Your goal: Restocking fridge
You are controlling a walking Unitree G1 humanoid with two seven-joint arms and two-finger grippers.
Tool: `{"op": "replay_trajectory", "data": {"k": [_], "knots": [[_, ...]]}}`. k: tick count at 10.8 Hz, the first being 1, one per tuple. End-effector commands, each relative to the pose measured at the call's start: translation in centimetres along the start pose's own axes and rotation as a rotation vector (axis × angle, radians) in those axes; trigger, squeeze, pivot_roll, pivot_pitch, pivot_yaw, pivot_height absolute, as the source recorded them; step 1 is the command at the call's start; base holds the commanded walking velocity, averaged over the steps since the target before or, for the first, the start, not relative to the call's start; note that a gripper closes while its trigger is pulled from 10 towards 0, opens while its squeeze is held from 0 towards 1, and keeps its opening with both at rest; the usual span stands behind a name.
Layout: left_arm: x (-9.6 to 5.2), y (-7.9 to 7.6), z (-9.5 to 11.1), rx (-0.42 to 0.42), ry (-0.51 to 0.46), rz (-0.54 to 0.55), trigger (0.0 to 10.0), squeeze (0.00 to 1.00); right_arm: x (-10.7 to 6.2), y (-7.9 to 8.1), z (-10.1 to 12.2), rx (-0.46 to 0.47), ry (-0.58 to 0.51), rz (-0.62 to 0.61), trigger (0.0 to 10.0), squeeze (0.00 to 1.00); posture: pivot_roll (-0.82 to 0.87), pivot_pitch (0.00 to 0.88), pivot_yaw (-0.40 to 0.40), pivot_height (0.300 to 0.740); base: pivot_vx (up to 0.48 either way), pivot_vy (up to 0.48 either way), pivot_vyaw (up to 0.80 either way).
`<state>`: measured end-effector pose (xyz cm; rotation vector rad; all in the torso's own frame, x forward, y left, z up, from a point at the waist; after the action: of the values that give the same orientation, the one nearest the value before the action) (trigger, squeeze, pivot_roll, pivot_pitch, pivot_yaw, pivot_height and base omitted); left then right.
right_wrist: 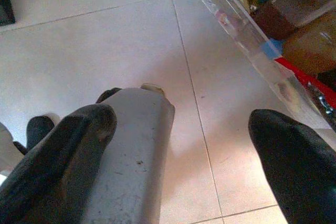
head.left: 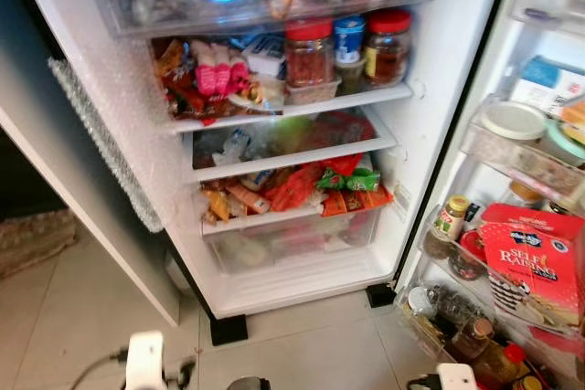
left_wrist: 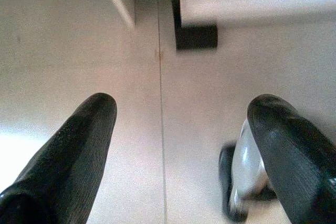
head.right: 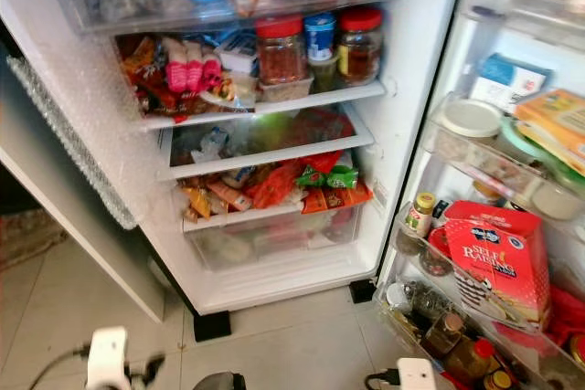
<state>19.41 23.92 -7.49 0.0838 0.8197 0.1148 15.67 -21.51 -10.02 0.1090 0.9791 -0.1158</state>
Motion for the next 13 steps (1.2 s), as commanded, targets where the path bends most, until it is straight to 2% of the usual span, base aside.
{"op": "replay_trajectory", "data": {"k": [1, 6, 13], "knots": [[-0.1, 0.3, -0.6, 0.029, 0.042, 0.01, 10.0, 0.0, -0.1, 0.6, -1.1, 0.018, 0.041, 0.008, 10.0, 0.0, -0.02, 0.0, 0.063, 0.648, 0.0, 0.0, 0.0], [0.2, 0.2, 0.0, -0.018, 0.026, 0.031, 10.0, 0.0, 0.0, 0.7, -1.0, 0.002, 0.051, 0.021, 10.0, 0.0, 0.05, 0.0, 0.03, 0.648, 0.0, 0.22, 0.0], [-0.7, 0.4, -3.1, -0.02, 0.134, 0.03, 10.0, 0.0, -0.2, 0.2, -1.5, 0.02, 0.053, -0.002, 10.0, 0.0, 0.0, 0.0, 0.041, 0.648, 0.0, 0.295, 0.0]]}}
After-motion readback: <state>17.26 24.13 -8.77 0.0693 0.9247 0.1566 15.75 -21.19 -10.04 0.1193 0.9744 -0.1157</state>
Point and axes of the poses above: a point about 5 cm out from each wrist's last joint towards the gripper, its own x axis pointing out of the wrist towards the gripper, its own z axis along the axis of the wrist's last joint, y = z × x, the point moved 1 cm from there along x, pointing out of the wrist towards the gripper, and after that the axes turned 5 degrees about x, right-handed, at the moved point
